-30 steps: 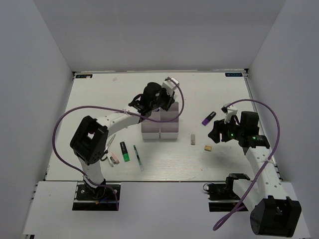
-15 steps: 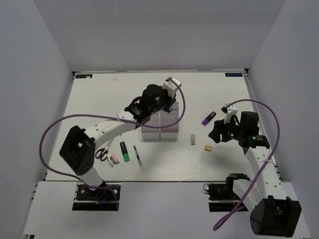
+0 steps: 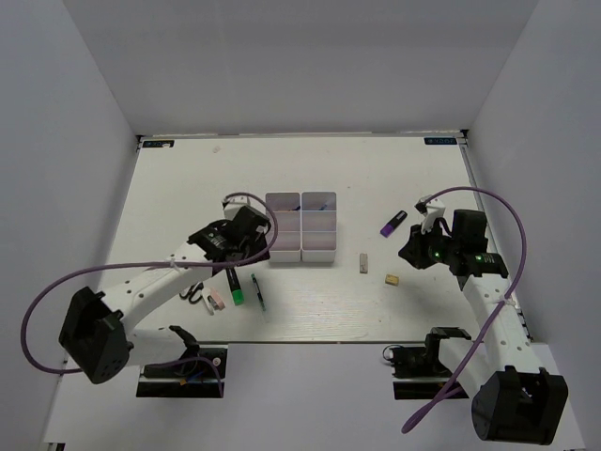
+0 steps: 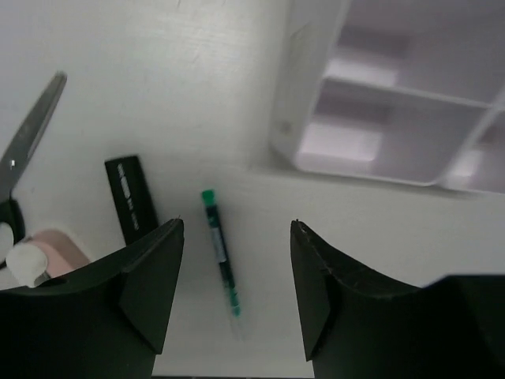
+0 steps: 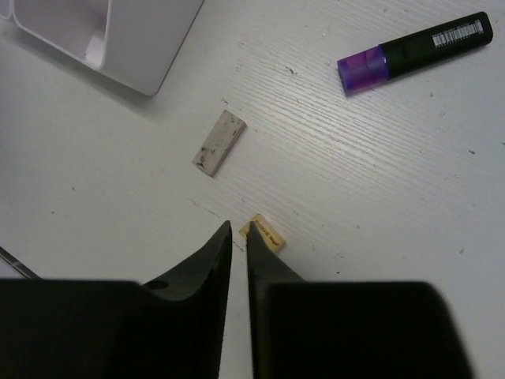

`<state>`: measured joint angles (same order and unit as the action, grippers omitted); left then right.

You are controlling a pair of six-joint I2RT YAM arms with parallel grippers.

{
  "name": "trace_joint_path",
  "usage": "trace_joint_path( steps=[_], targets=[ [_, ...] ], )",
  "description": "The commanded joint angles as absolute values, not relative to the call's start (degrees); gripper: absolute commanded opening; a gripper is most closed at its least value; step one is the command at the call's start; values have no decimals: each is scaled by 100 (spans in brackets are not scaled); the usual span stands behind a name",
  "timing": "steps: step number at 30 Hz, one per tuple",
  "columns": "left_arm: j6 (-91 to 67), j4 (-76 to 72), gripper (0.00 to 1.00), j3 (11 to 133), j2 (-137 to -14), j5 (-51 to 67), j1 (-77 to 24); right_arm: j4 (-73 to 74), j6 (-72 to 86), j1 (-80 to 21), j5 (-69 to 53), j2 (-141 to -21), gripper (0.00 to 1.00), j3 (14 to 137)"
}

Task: Sort the stationery into containers
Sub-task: Pick up the pen from the center of the board.

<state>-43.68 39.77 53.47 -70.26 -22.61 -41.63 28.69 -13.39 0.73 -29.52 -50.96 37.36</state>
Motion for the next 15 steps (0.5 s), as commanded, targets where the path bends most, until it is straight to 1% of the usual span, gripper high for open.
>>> trace_joint_path(
  steps=[1, 4, 9, 11, 12, 13, 15],
  targets=[
    [-5317, 4298, 66, 5107, -7310, -1916, -4069, 2804, -1310, 97, -2945, -5063, 20, 3894],
    [-5361, 4263, 64, 5098, -7619, -1819, -4025, 2786, -1301, 105, -2883, -5089, 26, 3902],
    [-5563, 3930, 60, 4870, -8006, -1653, -3938, 2768, -1310, 105, -2813, -5089, 27, 3885],
    [-5677, 3841, 56, 4720, -8059, -1556, -3885, 2786, -1310, 97, -2813, -5080, 27, 3902],
    [-5704, 3771, 56, 4711, -8164, -1503, -3885, 2777, -1318, 97, -2804, -5097, 29, 3885],
    [-5765, 3736, 53, 4650, -8191, -1486, -3876, 2760, -1310, 97, -2804, -5098, 29, 3893],
    [-5783, 3683, 50, 4597, -8288, -1433, -3885, 2786, -1318, 105, -2804, -5071, 30, 3893]
  ],
)
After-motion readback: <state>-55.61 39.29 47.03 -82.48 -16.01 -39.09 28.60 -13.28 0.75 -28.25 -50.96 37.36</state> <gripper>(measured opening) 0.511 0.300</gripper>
